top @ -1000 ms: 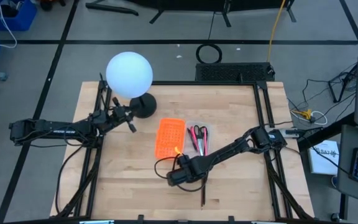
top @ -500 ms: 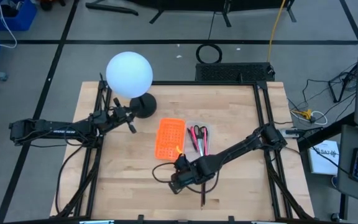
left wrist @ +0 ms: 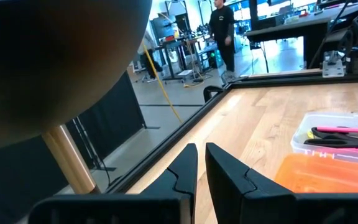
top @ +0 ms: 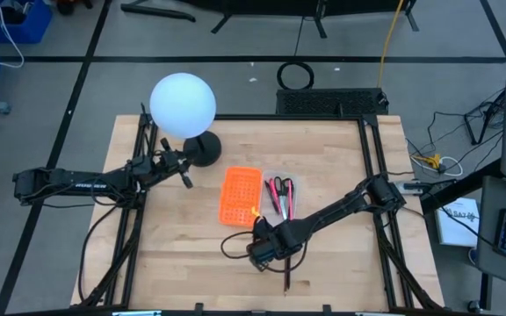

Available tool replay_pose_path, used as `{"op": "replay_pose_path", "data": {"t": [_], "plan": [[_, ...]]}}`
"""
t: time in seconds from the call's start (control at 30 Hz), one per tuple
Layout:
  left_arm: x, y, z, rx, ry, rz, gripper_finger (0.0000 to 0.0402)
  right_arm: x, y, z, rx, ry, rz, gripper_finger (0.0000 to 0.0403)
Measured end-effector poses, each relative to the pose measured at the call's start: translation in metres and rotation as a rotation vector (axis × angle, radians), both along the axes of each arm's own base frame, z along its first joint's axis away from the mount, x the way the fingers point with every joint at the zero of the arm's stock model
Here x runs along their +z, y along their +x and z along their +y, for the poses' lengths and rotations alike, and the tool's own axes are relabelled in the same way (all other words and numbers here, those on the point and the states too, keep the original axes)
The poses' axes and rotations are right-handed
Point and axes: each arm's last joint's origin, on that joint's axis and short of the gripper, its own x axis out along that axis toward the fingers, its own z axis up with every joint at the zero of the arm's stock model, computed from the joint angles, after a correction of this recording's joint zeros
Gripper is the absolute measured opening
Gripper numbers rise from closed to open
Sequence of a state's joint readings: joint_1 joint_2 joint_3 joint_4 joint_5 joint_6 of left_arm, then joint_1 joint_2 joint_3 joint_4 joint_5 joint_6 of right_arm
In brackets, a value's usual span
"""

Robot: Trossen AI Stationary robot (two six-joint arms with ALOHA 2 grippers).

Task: Pick & place school supplies into a supply box
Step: Put the yellow pen into the orange supply box

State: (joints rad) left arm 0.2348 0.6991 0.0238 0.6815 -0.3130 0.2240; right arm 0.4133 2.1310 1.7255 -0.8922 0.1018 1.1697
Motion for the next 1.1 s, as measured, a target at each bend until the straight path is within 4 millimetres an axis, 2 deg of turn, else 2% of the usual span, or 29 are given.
{"op": "replay_pose_path", "data": {"t": [0.3,0.43,0.63,0.73,0.83,1.03,1.1], "plan": [[-0.001,0.000,0.000,0.002,0.010,0.014,0.0042,-0.028,-0.011,-0.004,0.057,-0.025,0.037,0.0125],[-0.001,0.000,0.000,0.003,0.011,0.015,0.0042,-0.041,-0.013,-0.005,0.066,0.025,-0.009,0.0125],[-0.001,0.000,0.000,0.003,0.011,0.015,0.0042,-0.064,-0.025,-0.009,0.016,0.071,0.016,0.0125],[-0.001,0.000,0.000,0.003,0.012,0.019,0.0042,-0.068,-0.029,-0.009,-0.005,0.074,0.040,0.0123],[-0.001,0.000,0.000,0.003,0.012,0.018,0.0042,-0.069,-0.029,-0.009,-0.004,0.074,0.042,0.0105],[-0.001,0.000,0.000,0.003,0.006,0.017,0.0042,-0.070,-0.029,-0.008,-0.045,0.105,0.044,0.0028],[-0.001,0.000,0.000,0.002,0.005,0.019,0.0042,-0.070,-0.027,-0.007,-0.051,0.119,0.031,0.0016]]}}
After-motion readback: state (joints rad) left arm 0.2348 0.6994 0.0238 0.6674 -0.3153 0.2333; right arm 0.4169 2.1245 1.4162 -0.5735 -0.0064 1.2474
